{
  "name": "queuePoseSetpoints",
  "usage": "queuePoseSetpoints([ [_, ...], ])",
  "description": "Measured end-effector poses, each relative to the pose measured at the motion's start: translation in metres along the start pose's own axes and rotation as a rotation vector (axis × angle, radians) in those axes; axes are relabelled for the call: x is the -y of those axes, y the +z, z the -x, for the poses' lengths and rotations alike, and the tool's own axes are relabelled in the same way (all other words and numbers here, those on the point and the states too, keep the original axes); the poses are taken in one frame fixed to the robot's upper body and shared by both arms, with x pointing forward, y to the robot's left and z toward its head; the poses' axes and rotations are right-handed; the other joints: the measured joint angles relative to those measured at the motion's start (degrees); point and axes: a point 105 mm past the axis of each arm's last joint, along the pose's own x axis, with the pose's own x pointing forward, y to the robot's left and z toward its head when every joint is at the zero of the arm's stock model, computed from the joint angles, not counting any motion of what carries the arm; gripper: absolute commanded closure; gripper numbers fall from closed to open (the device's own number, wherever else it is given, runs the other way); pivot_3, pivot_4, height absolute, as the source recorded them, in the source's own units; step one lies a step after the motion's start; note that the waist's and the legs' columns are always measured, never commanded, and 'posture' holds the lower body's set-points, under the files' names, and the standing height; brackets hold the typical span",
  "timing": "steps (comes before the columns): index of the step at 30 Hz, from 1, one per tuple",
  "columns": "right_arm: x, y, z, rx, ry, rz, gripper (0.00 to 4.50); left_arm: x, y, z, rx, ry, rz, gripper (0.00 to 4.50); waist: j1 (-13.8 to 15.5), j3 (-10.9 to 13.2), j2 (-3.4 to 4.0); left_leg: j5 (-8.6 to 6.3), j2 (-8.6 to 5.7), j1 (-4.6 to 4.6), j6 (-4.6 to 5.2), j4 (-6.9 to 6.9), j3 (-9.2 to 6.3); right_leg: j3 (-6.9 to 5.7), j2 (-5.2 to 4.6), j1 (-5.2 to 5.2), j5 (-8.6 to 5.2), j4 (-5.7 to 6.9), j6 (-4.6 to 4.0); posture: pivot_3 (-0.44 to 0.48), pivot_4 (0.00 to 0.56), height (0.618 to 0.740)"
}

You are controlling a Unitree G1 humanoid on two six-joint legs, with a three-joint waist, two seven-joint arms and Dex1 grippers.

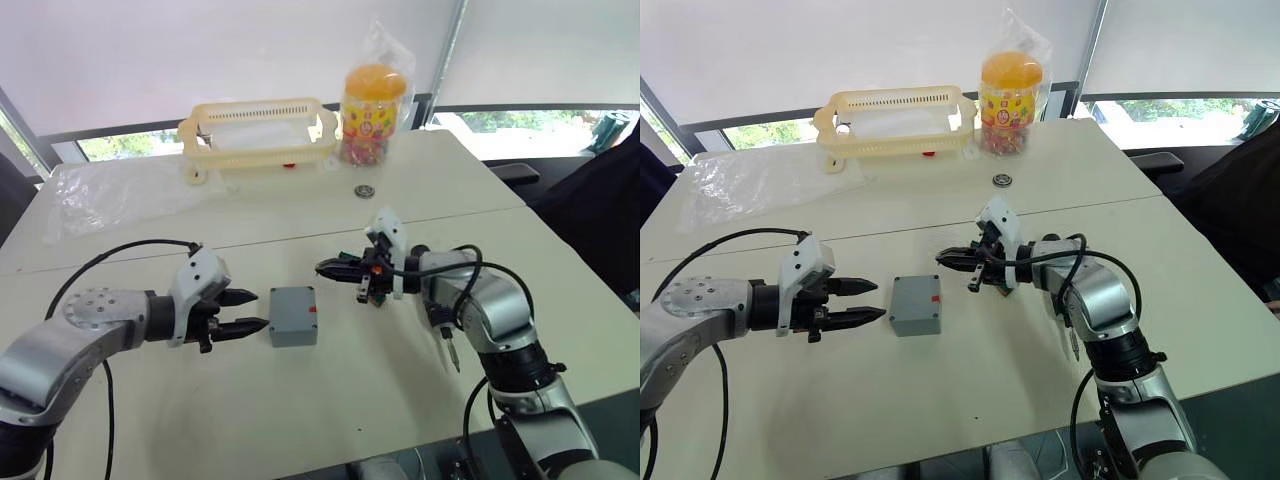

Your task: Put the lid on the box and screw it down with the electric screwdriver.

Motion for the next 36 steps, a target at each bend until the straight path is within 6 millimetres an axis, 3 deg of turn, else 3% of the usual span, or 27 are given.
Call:
queuePoseSetpoints([
  [12, -0.004, -0.020, -0.015, -0.048, 0.020, 0.024, 4.46, 0.000, 0.000, -0.002, 0.009, 0.018, 0.000, 1.93, 0.00, 0.00, 0.00, 0.00, 0.00, 0.00, 0.00, 0.00, 0.00, 0.00, 0.00, 0.00, 0.00, 0.00, 0.00, 0.000, 0.150, 0.740],
  [36, 0.008, -0.033, -0.015, -0.065, -0.023, 0.010, 4.46, 0.001, 0.000, -0.004, 0.022, 0.028, 0.004, 1.93, 0.01, 0.00, 0.00, 0.00, 0.00, 0.00, 0.00, 0.00, 0.00, 0.00, 0.00, 0.00, 0.00, 0.00, 0.00, 0.000, 0.150, 0.740],
])
